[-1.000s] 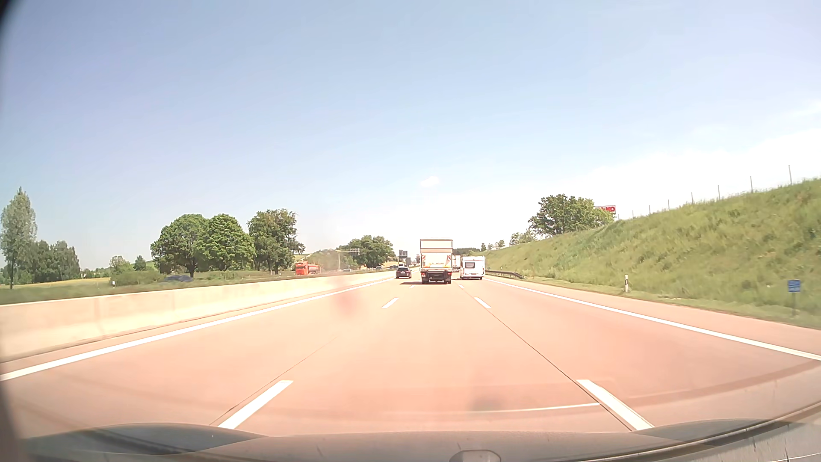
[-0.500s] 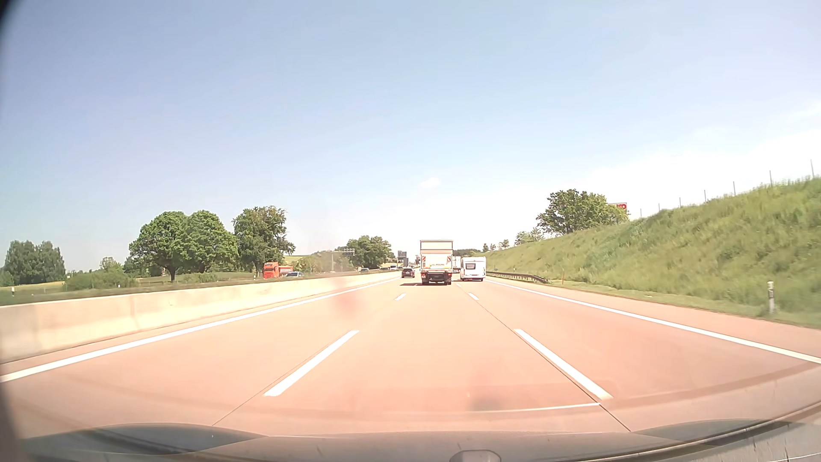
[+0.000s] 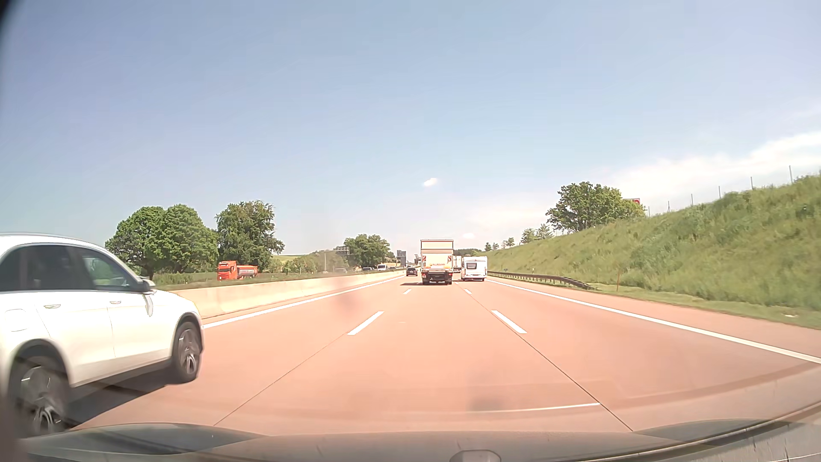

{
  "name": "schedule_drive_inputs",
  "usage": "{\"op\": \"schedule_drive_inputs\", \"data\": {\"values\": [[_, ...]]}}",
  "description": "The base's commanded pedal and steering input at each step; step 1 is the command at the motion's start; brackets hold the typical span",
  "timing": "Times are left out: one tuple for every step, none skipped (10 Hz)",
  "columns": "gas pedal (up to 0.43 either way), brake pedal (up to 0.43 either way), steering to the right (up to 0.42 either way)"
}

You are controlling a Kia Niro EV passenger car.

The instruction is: Follow the waypoints while adhering to traffic rules and regulations

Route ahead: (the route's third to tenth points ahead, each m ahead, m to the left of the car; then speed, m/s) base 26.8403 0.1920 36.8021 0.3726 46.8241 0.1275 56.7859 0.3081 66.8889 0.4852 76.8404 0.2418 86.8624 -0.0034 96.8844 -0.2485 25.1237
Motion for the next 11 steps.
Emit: {"op": "schedule_drive_inputs", "data": {"values": [[0.138,0.000,0.000],[0.138,0.000,0.000],[0.138,0.000,0.000],[0.138,0.000,0.000],[0.138,0.000,0.000],[0.138,0.000,0.000],[0.138,0.000,-0.001],[0.138,0.000,-0.001],[0.138,0.000,-0.002],[0.138,0.000,-0.002],[0.138,0.000,-0.003]]}}
